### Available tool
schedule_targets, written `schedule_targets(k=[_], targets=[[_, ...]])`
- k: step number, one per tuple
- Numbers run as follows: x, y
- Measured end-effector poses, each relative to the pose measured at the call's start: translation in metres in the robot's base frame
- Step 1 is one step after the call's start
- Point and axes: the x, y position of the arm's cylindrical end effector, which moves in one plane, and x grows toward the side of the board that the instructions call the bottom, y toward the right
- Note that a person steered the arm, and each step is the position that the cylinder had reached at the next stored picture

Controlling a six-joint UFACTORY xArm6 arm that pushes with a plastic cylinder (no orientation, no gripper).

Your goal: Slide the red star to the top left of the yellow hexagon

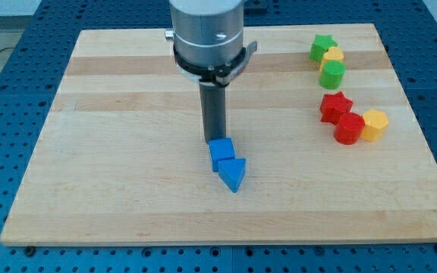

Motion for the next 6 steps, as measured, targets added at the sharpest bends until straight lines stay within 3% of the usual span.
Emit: schedule_targets(k=[1, 3, 6], targets=[[-0.001, 0.003], [-0.052, 0.081], [-0.104, 0.271]])
